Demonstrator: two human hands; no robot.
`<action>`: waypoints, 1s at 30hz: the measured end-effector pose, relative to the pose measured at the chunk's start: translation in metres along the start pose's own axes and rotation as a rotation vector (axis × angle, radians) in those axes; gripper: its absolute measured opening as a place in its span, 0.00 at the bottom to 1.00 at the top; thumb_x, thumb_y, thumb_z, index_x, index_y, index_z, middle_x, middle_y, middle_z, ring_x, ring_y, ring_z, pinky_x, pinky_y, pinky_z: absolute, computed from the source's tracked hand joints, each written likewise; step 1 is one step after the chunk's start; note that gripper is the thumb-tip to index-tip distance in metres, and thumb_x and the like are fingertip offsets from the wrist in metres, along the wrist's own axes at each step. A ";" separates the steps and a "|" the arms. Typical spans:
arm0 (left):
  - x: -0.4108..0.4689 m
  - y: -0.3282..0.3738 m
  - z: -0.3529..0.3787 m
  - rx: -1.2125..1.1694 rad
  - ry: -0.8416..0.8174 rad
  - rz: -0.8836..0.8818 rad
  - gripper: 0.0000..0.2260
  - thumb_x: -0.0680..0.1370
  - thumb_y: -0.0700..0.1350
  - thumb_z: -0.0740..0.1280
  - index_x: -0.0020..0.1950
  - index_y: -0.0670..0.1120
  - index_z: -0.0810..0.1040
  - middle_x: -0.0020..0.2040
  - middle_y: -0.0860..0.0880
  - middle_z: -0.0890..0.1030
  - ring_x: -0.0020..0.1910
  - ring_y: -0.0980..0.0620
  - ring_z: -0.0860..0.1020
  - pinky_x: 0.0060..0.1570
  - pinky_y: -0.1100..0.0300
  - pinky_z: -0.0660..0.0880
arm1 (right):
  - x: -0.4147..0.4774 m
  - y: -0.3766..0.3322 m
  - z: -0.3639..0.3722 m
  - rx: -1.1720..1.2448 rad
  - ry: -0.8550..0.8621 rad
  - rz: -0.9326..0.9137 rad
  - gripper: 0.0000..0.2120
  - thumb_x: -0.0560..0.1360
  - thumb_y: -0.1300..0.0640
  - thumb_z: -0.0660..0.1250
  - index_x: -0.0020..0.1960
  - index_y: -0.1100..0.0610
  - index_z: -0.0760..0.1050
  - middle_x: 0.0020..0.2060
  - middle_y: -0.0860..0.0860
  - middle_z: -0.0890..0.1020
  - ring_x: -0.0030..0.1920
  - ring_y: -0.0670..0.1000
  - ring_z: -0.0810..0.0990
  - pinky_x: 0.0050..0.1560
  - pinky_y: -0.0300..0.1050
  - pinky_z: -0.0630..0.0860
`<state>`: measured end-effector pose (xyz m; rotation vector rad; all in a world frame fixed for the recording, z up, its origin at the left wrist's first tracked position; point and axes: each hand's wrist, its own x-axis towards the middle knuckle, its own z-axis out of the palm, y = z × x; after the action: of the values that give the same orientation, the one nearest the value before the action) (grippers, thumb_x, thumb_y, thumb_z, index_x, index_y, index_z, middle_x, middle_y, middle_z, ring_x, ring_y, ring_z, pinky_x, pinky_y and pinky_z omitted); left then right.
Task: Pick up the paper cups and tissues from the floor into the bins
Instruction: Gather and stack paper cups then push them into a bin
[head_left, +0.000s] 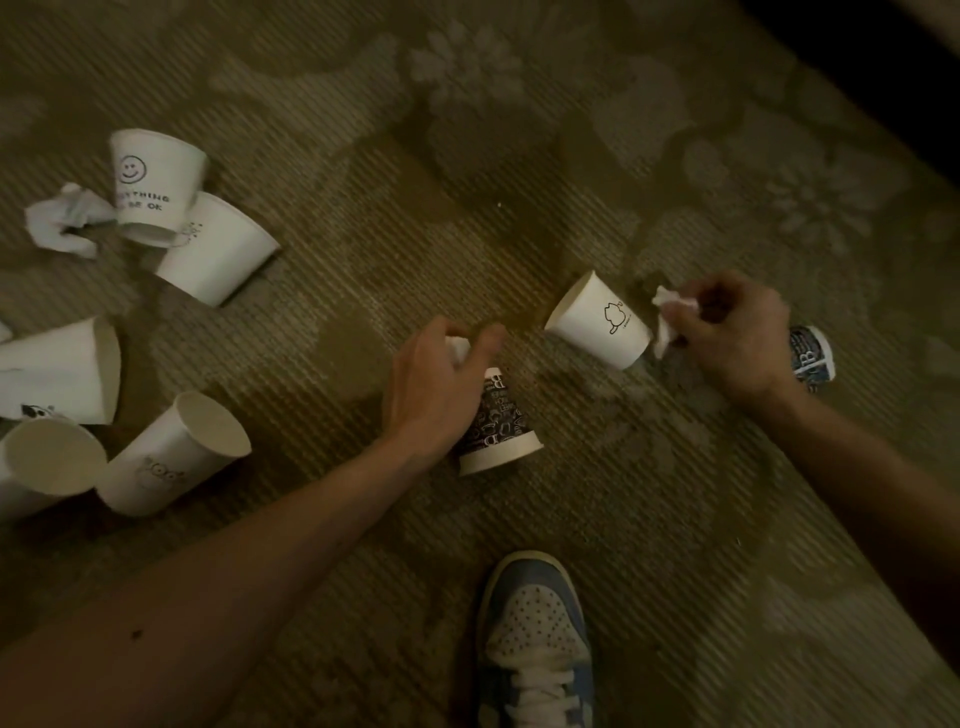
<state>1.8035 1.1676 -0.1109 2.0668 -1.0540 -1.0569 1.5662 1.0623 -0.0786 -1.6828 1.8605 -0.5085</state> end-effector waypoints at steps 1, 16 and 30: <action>0.003 0.004 -0.002 -0.071 0.000 -0.010 0.21 0.78 0.65 0.62 0.47 0.47 0.78 0.44 0.51 0.80 0.44 0.51 0.78 0.42 0.54 0.74 | -0.004 -0.008 -0.001 0.100 0.013 0.042 0.03 0.75 0.60 0.72 0.47 0.56 0.78 0.41 0.56 0.83 0.40 0.49 0.83 0.42 0.46 0.81; -0.002 0.059 -0.024 -0.895 -0.489 -0.545 0.31 0.83 0.64 0.47 0.63 0.43 0.79 0.51 0.42 0.86 0.49 0.46 0.85 0.40 0.56 0.81 | -0.071 -0.100 0.058 0.576 -0.368 0.002 0.01 0.75 0.57 0.72 0.46 0.53 0.83 0.39 0.48 0.86 0.39 0.49 0.86 0.35 0.44 0.82; 0.011 0.007 -0.028 -0.455 -0.140 -0.397 0.09 0.84 0.41 0.57 0.57 0.43 0.77 0.39 0.46 0.78 0.26 0.55 0.74 0.21 0.65 0.69 | -0.079 -0.067 0.068 0.132 -0.413 -0.235 0.08 0.78 0.58 0.66 0.54 0.48 0.80 0.45 0.40 0.80 0.48 0.41 0.78 0.46 0.41 0.76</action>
<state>1.8287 1.1586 -0.0955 1.8763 -0.4059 -1.4964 1.6643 1.1377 -0.0757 -1.7681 1.3195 -0.3350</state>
